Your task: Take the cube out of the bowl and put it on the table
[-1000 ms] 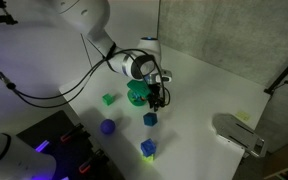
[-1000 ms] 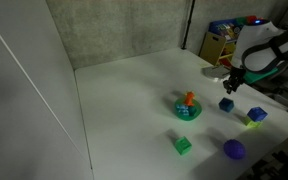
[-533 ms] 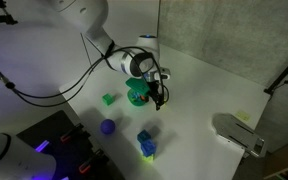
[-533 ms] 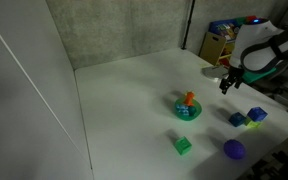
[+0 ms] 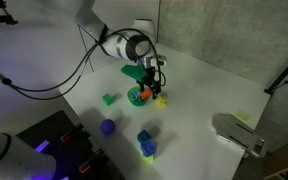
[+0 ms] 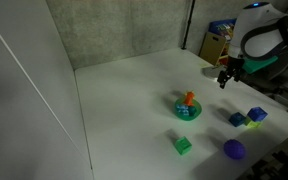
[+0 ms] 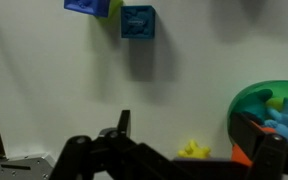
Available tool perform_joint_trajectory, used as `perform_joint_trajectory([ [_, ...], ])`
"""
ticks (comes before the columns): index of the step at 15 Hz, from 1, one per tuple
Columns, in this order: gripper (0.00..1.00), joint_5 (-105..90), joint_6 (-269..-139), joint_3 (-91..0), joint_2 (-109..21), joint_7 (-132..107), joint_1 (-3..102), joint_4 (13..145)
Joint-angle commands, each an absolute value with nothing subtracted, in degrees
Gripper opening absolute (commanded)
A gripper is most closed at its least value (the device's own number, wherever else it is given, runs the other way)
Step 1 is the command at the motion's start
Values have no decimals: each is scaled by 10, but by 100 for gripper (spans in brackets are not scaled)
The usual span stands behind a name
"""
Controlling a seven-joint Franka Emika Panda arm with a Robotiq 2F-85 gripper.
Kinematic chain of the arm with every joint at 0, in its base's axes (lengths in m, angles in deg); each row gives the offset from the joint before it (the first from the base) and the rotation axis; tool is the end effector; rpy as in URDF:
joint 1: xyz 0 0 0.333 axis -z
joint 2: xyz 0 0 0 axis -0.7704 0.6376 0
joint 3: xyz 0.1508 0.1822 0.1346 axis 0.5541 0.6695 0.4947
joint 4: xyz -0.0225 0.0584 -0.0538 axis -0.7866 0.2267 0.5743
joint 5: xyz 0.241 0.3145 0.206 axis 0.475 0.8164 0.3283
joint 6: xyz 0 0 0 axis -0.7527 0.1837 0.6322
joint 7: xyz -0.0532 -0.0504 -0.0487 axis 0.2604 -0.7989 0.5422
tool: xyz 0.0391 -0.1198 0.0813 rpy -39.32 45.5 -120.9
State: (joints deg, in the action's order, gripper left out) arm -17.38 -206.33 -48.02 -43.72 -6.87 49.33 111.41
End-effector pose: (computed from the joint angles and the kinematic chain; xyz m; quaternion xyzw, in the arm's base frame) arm 0.5670 -0.0684 0.1230 0.9939 -0.0494 -0.0377 0.0910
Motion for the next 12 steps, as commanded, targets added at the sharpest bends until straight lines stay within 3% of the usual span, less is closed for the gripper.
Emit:
perform_joint_trajectory([
  [1,100,-153,-1997,-465,-481,-86,499,1101],
  [12,100,-77,-1807,-433,-586,-122,499,1037],
])
